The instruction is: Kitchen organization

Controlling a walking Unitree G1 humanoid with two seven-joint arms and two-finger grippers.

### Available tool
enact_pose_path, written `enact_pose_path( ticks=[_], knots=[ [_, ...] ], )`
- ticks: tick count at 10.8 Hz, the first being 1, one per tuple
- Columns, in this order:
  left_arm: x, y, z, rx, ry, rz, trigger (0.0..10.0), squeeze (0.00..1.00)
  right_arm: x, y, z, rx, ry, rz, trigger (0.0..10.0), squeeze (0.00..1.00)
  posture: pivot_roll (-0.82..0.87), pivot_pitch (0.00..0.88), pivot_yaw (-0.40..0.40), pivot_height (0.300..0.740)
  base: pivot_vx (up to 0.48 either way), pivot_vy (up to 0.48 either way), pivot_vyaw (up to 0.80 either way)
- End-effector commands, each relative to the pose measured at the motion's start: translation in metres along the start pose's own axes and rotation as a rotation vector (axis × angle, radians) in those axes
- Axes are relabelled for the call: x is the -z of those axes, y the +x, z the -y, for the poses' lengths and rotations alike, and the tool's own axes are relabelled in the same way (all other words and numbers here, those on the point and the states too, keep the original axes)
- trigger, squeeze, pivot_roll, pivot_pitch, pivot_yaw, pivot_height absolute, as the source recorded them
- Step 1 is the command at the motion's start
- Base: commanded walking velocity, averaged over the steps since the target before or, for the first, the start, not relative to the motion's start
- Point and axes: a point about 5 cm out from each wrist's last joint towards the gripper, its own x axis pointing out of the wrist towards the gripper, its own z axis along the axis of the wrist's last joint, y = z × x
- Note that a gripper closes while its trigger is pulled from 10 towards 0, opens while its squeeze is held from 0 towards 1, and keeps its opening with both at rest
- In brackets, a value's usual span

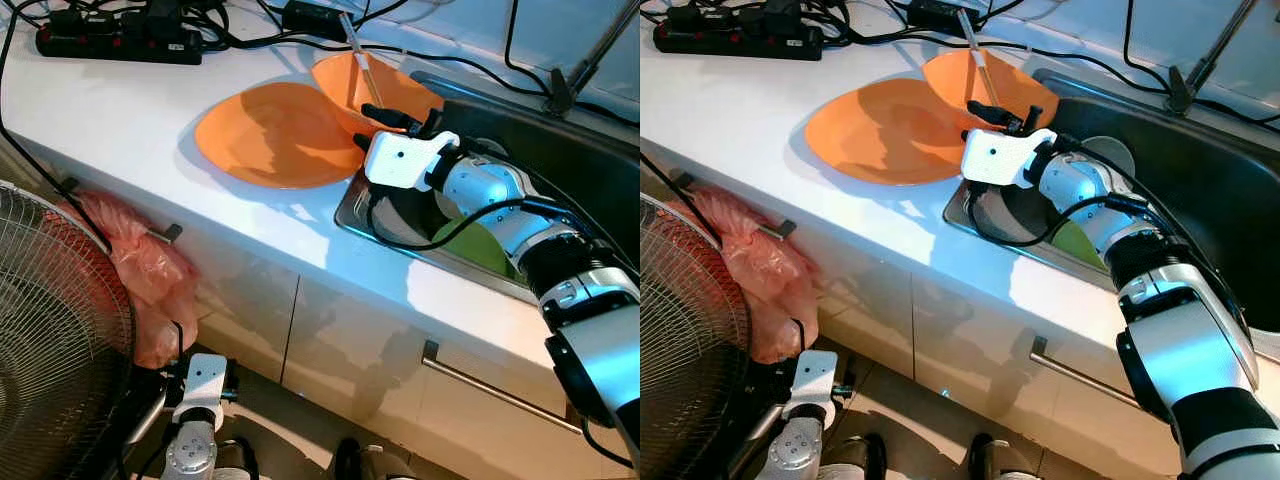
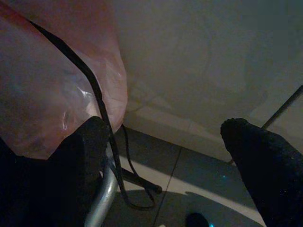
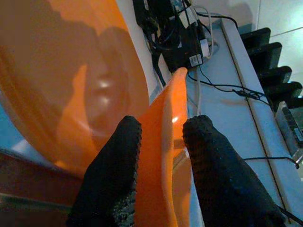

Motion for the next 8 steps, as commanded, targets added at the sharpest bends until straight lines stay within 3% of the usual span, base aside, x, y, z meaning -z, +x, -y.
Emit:
enact_pose_path(
  ticks=[1,8],
  knots=[
    [0.006,-0.003,0.005,0.020,-0.001,-0.029,10.0,0.00,0.003,0.001,0.006,0.010,-0.008,-0.029,10.0,0.00,0.05,0.164,-0.107,0.740,0.000,0.000,0.00],
    [0.006,-0.004,0.006,0.023,-0.001,-0.033,10.0,0.00,0.014,-0.001,0.000,-0.008,0.001,-0.111,10.0,0.00,0.05,0.167,-0.107,0.740,0.000,0.000,0.00]
  ],
)
